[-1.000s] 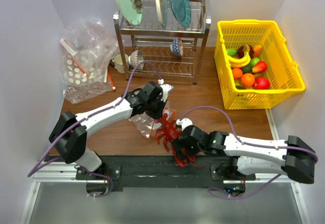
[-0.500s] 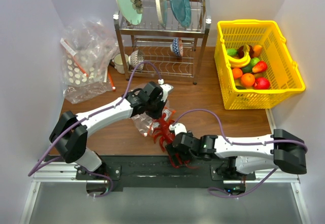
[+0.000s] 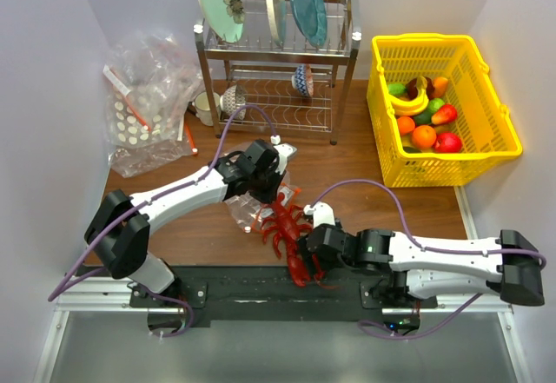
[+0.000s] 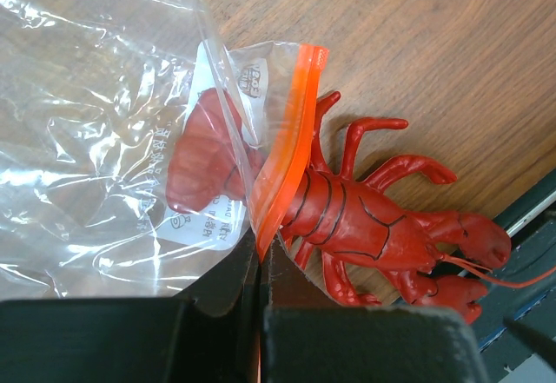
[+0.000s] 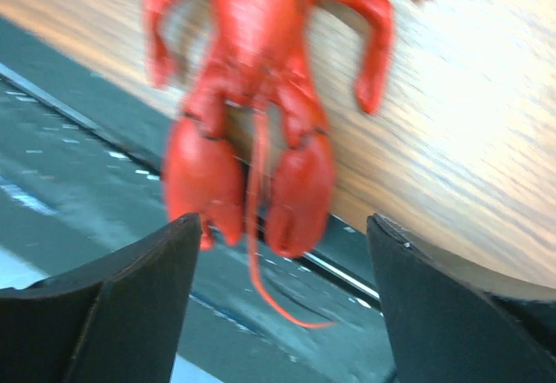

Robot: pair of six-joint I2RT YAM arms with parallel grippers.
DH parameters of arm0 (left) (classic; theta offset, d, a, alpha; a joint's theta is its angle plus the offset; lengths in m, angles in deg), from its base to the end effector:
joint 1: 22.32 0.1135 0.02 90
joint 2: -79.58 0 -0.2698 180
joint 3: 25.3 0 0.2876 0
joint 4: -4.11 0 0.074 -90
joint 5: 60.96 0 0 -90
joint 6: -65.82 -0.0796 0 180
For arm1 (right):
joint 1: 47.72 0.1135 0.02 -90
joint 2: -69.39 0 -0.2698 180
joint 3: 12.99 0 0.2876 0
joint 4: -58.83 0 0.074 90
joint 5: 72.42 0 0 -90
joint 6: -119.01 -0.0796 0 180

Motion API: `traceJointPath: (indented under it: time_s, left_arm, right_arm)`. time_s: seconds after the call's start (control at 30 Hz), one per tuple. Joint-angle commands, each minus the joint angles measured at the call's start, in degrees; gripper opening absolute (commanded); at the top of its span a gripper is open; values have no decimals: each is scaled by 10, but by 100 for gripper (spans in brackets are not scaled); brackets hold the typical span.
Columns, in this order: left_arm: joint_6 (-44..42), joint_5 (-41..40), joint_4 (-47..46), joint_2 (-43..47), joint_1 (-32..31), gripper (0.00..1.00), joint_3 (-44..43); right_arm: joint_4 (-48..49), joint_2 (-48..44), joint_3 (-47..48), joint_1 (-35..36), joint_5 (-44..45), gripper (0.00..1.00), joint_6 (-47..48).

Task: Place the food in the zip-top bag and seal the zipper
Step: Place the fake lobster in the zipper food storage bag.

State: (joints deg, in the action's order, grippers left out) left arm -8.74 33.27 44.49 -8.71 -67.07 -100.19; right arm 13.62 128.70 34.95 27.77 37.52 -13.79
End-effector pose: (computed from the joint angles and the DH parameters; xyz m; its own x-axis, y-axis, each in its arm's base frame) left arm 0.2674 -0.2734 0.1928 -0.7474 0.3671 -0.5537 0.5541 0.8043 -0.2147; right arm 0.0880 0.2316 0.1646 -0.7398 -0.3093 -0.5975 -0.4911 0.8552 0.1654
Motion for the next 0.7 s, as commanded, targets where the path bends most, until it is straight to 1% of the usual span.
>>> traceJointPath:
  time_s: [0.0, 0.13, 0.2, 0.27, 0.33, 0.5, 0.57, 0.67]
  left_arm:
    - [-8, -4, -12, 1, -2, 0, -13]
    - [-8, -2, -11, 3, -2, 0, -11]
    - [-9, -4, -10, 5, -2, 0, -11]
    - [-9, -4, -11, 7, -2, 0, -11]
    - [-9, -3, -11, 7, -2, 0, -10]
    - [-9, -5, -9, 9, -2, 0, -10]
    - [-9, -6, -8, 10, -2, 0, -10]
    - [-10, -8, -8, 9, -2, 0, -10]
  right_arm:
    - [-63, -2, 11, 2, 55, 77, -56]
    - [-69, -42, -1, 1, 82, 74, -71]
    - [-74, -42, -2, -4, 84, 73, -74]
    - [-68, -30, 0, -6, 73, 72, -69]
    - [-64, 4, 1, -8, 66, 71, -68]
    - [-3, 57, -11, -7, 23, 69, -54]
    - [23, 71, -16, -7, 17, 69, -49]
    - [35, 98, -14, -7, 17, 69, -46]
